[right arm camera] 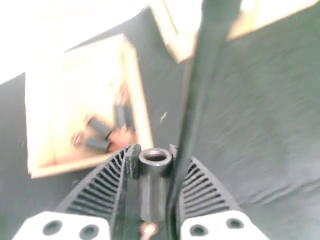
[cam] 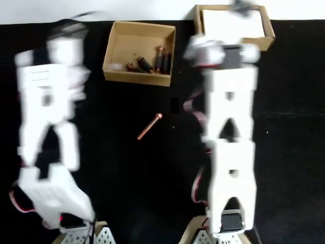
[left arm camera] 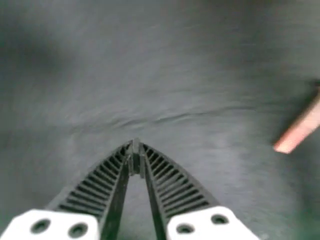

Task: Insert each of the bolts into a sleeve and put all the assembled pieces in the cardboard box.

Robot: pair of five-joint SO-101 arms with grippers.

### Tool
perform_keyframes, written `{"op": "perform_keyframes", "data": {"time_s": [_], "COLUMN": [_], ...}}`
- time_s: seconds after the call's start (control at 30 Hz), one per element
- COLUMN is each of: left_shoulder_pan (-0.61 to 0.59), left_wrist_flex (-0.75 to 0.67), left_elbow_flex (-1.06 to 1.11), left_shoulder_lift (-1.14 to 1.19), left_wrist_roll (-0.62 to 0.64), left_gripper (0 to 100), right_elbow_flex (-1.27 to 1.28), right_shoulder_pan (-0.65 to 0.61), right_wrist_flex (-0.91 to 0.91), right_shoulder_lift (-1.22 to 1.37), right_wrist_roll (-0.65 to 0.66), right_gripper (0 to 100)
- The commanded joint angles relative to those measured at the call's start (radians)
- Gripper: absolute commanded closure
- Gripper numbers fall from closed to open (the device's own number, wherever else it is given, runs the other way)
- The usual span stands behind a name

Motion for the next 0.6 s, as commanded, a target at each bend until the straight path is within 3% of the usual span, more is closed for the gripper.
{"op": "perform_keyframes", "data": {"time_s": [0.0,0.13,0.27,0.57], "left_shoulder_pan": [0.226,0.367,0.421,0.444], "left_wrist_flex": [-0.002,-0.133,-0.267,-0.316], "left_elbow_flex": [0.021,0.122,0.254,0.268], "left_shoulder_lift": [-0.116,-0.113,-0.064,0.137], "left_wrist_roll": [-0.046,-0.048,-0.048,-0.046], "left_gripper": [94,87,82,77], "right_elbow_flex": [-0.094,-0.094,-0.048,0.456], "right_shoulder_pan": [0.102,0.197,0.302,0.429], "right_wrist_flex": [0.012,0.012,0.012,0.010], "right_shoulder_lift": [-0.140,-0.194,-0.239,-0.470], "right_wrist_roll": [0.083,0.147,0.204,0.199], "right_gripper": [99.2,99.2,99.2,99.2]}}
